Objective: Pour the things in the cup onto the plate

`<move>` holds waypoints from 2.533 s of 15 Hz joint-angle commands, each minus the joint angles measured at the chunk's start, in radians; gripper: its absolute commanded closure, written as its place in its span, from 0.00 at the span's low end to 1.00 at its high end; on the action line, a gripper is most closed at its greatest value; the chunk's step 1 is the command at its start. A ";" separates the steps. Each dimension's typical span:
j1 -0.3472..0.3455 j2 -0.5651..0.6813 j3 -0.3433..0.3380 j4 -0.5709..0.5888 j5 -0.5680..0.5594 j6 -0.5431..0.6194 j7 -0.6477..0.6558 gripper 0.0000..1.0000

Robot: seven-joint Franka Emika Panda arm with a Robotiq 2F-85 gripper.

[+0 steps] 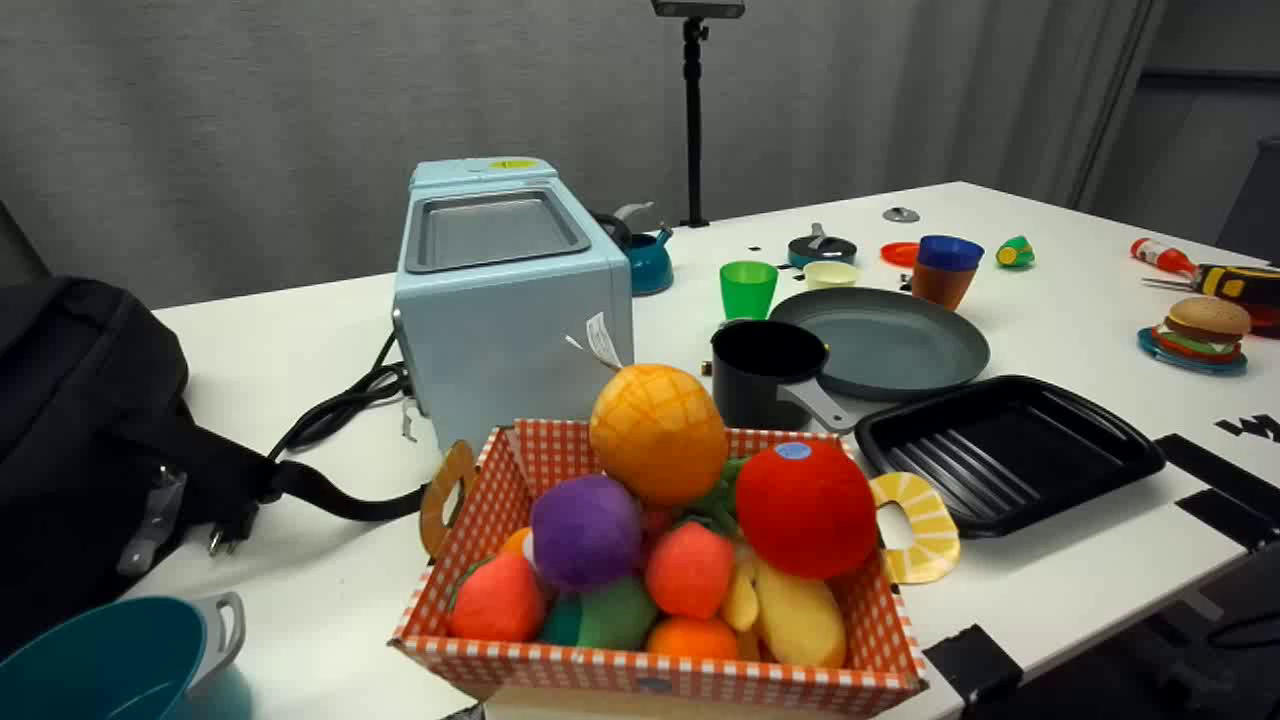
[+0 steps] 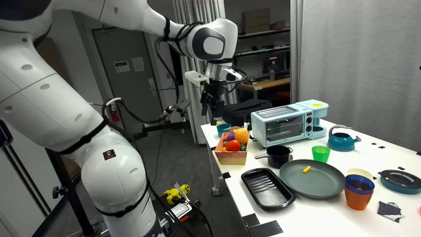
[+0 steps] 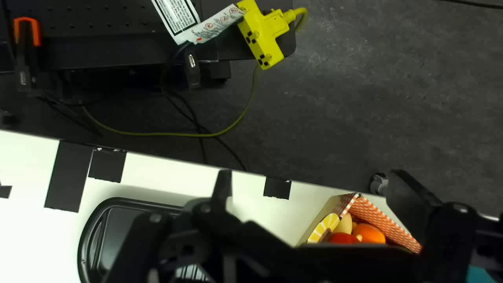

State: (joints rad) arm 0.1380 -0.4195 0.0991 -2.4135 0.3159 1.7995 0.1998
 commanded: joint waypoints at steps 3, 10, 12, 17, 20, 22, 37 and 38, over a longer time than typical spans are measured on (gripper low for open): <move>-0.013 0.001 0.011 0.001 0.004 -0.003 -0.004 0.00; -0.013 0.001 0.011 0.001 0.004 -0.003 -0.004 0.00; -0.013 0.001 0.011 0.001 0.004 -0.003 -0.004 0.00; -0.064 0.008 -0.034 0.039 -0.006 0.015 -0.011 0.00; -0.121 0.018 -0.091 0.086 -0.003 0.013 -0.011 0.00; -0.164 0.040 -0.133 0.135 -0.006 0.013 -0.013 0.00; -0.235 0.322 -0.191 0.382 -0.171 0.330 -0.034 0.00; -0.235 0.323 -0.191 0.385 -0.171 0.330 -0.034 0.00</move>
State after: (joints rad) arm -0.0970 -0.0972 -0.0914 -2.0311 0.1451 2.1323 0.1660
